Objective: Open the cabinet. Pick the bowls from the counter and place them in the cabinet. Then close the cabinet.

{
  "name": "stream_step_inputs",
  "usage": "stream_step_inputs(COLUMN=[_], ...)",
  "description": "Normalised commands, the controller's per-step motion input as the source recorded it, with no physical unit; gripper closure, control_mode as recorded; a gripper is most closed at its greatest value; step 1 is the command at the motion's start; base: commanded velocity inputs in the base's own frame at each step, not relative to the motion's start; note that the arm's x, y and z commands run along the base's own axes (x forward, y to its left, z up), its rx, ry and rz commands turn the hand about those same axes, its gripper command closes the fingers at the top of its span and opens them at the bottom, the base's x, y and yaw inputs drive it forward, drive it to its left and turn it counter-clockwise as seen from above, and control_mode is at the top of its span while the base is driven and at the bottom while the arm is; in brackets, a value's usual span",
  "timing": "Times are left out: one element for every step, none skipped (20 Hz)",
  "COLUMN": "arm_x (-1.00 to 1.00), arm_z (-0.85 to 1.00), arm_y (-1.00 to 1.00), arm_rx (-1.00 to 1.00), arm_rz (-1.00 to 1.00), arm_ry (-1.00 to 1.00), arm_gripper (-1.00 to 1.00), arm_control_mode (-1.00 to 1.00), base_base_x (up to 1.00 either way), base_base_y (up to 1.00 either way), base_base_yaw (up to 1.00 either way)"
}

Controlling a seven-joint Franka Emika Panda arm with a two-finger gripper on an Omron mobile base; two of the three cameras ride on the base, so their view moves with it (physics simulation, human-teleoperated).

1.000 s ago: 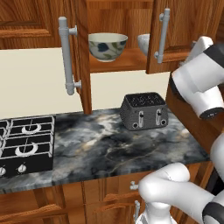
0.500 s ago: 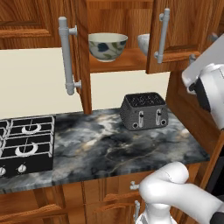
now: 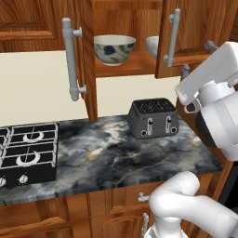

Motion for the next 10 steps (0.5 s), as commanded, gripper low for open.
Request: stream_step_inputs(arm_x=[-0.91,-0.94,-0.99,-0.98,-0.96,-0.96,-0.88,-0.86,-0.66,-0.55], arm_z=[0.43,0.46,0.48,0.43,0.34,0.25,0.19,0.13,0.0,0.0], arm_y=[0.47,0.34,0.33,0.34,0.37,0.45,0.53,0.56,0.59,0.4], arm_rx=[0.0,0.02,0.09,0.13,0.16,0.15,0.13,0.15,0.18,0.25], arm_rz=[0.01,0.01,0.0,0.0,0.0,0.01,0.01,0.0,0.01,0.0], arm_ry=[0.12,0.12,0.12,0.13,0.13,0.11,0.13,0.15,0.27,0.36], arm_gripper=[-1.0,-1.0,-1.0,-1.0,-1.0,-1.0,-1.0,-1.0,-1.0,-1.0], arm_control_mode=[-1.0,-1.0,-1.0,-1.0,-1.0,-1.0,-1.0,-1.0,-1.0,-1.0], base_base_x=[0.0,0.0,0.0,0.0,0.0,0.0,0.0,0.0,0.0,0.0], base_base_y=[0.0,0.0,0.0,0.0,0.0,0.0,0.0,0.0,0.0,0.0], base_base_yaw=[0.0,0.0,0.0,0.0,0.0,0.0,0.0,0.0,0.0,0.0])
